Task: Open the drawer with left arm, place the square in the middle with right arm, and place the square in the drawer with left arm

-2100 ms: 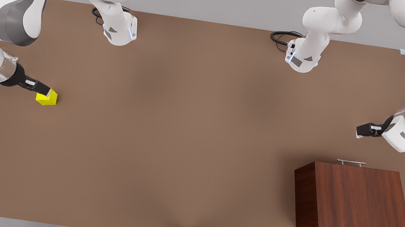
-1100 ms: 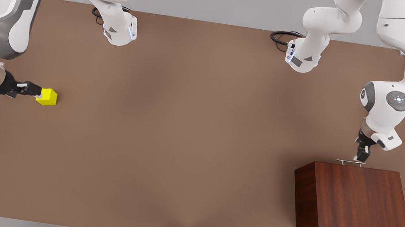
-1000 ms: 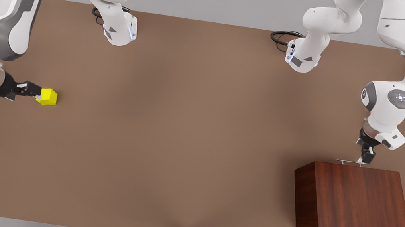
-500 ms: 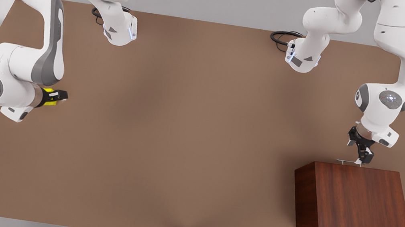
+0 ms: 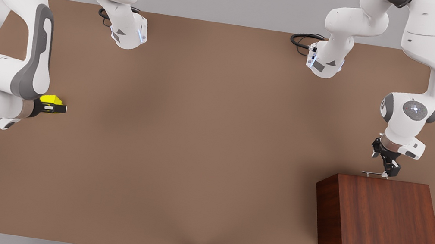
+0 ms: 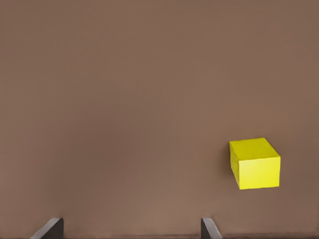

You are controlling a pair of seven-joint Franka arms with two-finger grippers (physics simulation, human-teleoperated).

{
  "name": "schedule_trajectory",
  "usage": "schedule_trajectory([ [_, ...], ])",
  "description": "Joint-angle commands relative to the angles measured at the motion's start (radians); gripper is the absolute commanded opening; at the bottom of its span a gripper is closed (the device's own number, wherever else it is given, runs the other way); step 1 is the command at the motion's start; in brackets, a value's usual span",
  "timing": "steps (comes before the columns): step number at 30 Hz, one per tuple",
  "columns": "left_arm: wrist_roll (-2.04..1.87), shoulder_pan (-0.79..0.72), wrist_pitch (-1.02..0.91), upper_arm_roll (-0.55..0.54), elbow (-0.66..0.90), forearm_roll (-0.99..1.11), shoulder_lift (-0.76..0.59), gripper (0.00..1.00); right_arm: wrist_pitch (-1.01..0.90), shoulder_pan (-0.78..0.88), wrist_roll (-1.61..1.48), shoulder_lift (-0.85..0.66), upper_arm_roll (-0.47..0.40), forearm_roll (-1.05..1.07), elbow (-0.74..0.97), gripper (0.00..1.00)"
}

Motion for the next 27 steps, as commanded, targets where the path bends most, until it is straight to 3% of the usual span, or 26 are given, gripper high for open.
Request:
schedule_trajectory([
  [1, -0.092, 0.001, -0.005, 0.000, 0.000, 0.007, -0.002, 1.00, -0.015, 0.004, 0.187, -0.003, 0.000, -0.025, -0.015, 1.00],
  [10, -0.094, 0.001, -0.063, -0.003, 0.000, 0.007, -0.012, 1.00, 0.008, 0.004, 0.106, 0.008, -0.001, -0.151, -0.109, 1.00],
  [16, -0.092, -0.004, -0.131, -0.012, 0.002, 0.007, -0.051, 1.00, 0.123, -0.011, 0.006, 0.011, -0.004, -0.223, -0.147, 1.00],
  [21, -0.092, -0.007, -0.119, -0.017, 0.008, 0.014, -0.035, 1.00, 0.325, -0.062, -0.143, 0.042, -0.011, -0.228, -0.167, 1.00],
  [27, -0.092, -0.008, -0.116, -0.017, 0.008, 0.047, -0.014, 1.00, 0.336, -0.063, -0.334, 0.049, -0.003, -0.176, -0.170, 1.00],
])
